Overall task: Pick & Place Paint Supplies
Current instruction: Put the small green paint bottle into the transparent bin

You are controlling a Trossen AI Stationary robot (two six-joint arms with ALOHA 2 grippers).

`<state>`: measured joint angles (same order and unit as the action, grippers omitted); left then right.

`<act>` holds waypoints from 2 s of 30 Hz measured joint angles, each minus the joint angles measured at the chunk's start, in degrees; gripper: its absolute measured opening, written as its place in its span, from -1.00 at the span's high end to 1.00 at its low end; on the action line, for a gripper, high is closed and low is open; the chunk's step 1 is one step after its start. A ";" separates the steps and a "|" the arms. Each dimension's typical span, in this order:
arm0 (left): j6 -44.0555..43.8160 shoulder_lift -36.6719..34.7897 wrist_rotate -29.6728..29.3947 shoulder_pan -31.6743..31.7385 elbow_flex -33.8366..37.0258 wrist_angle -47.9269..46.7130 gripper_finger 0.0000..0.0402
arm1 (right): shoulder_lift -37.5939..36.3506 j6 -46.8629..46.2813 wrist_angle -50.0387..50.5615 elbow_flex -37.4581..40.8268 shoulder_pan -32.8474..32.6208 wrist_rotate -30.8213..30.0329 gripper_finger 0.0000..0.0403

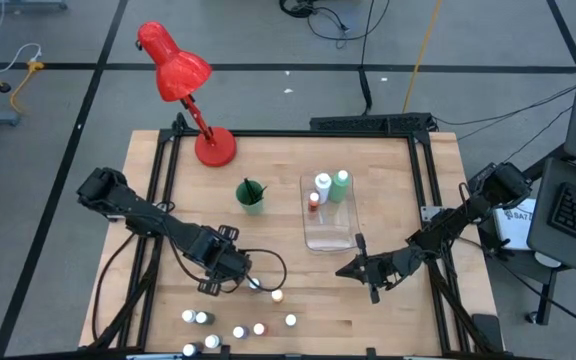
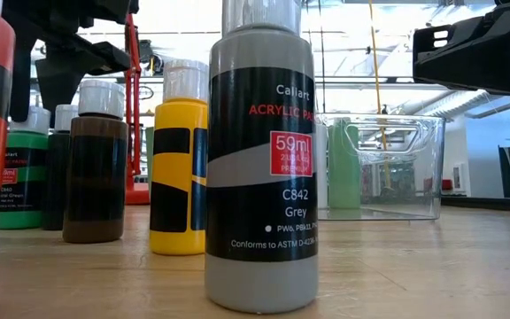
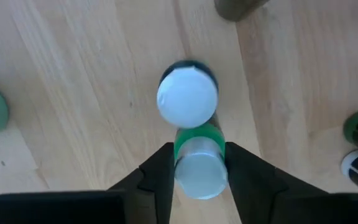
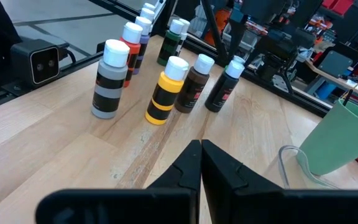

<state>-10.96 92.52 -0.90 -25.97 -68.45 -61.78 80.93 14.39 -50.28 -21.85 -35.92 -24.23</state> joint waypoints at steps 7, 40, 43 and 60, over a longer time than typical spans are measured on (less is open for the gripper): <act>1.92 0.04 -0.65 0.01 -0.71 -3.16 0.54 | 0.00 0.09 -0.03 0.00 0.00 0.00 0.98; 18.54 29.15 -10.71 21.54 -64.92 -10.40 0.54 | -0.02 0.92 -1.50 0.04 0.07 0.24 0.98; 20.43 32.55 -9.11 23.85 -65.60 -8.80 0.54 | -0.02 1.11 -1.48 0.04 0.07 0.24 0.98; 22.52 41.40 -7.46 29.30 -65.19 -2.07 0.54 | -0.02 2.77 -2.21 -0.02 0.73 0.42 0.98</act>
<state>11.56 133.92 -8.36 3.33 -133.64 -63.84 80.90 17.17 -52.49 -21.87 -35.20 -23.81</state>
